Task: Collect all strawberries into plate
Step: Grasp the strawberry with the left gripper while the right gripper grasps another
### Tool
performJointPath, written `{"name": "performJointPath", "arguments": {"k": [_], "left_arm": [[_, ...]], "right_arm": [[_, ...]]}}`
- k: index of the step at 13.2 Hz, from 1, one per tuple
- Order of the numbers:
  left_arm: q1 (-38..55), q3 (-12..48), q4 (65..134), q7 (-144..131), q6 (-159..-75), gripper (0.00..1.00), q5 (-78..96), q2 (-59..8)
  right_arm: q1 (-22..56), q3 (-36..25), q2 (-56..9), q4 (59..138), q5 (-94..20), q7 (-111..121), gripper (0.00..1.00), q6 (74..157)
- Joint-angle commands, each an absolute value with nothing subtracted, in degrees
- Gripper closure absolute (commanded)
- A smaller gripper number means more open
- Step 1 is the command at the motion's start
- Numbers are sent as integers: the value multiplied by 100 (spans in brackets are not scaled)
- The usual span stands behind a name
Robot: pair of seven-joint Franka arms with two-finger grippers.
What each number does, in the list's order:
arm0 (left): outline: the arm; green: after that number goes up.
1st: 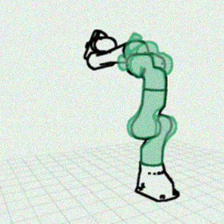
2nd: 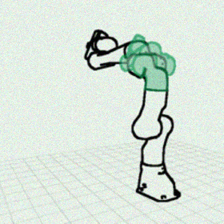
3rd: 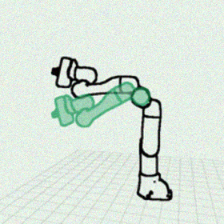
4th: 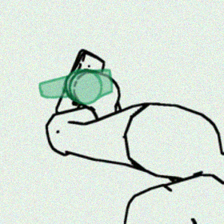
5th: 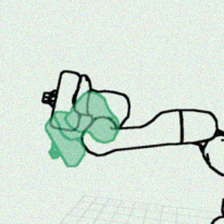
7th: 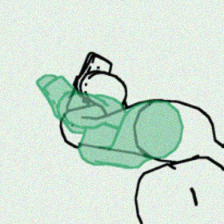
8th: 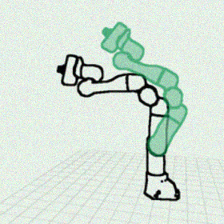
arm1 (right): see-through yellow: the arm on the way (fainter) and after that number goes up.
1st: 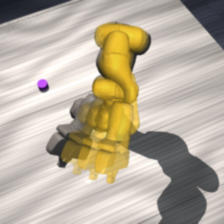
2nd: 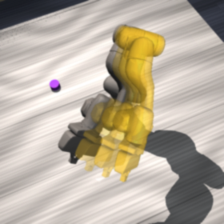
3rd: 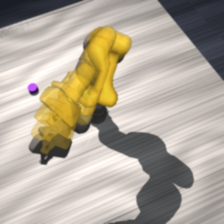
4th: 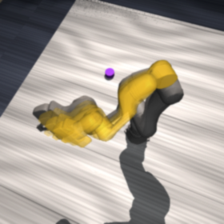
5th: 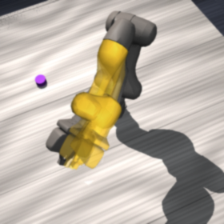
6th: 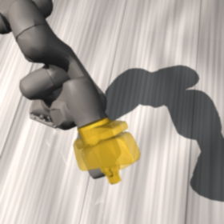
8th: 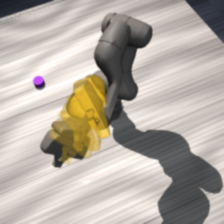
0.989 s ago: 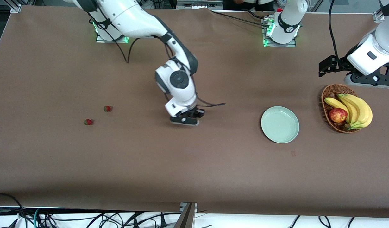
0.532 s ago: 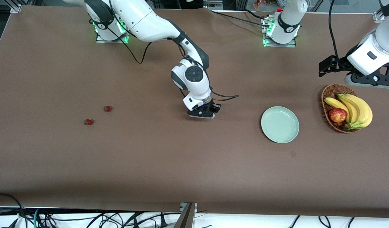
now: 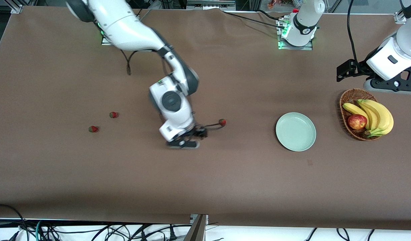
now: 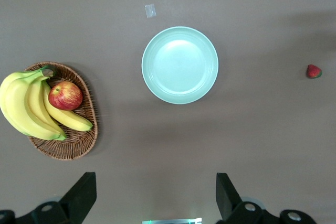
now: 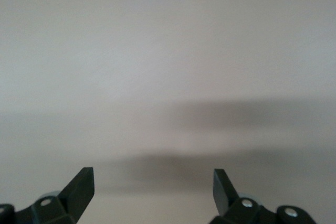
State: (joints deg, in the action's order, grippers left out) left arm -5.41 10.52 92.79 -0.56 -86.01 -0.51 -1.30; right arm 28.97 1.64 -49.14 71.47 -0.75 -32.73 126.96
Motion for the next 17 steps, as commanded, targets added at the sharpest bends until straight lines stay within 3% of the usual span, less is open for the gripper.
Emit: {"name": "performJointPath", "arguments": {"k": [1,4,7,12,17], "left_arm": [[-501,1072,9123,-79,-8525,0,-97,-596],[42,1090,9105,-97,-8892,0,-88,-1404],[701,1107,9158,-445,-9568,0,17,-1765],[1730,1099,9167,-2765,-11799,0,35,-2960],[2591,1064,9167,-4251,-12593,0,-61,-3549]], "right_arm": [[2182,299,-4773,7207,-114,-2507,0,12280],[1575,273,-4702,7225,-97,-1410,0,11849],[1170,185,-4702,7478,-35,-854,0,11611],[853,114,-4106,8690,-18,-483,0,11259],[809,106,-3403,9886,70,-483,0,11259]]}}
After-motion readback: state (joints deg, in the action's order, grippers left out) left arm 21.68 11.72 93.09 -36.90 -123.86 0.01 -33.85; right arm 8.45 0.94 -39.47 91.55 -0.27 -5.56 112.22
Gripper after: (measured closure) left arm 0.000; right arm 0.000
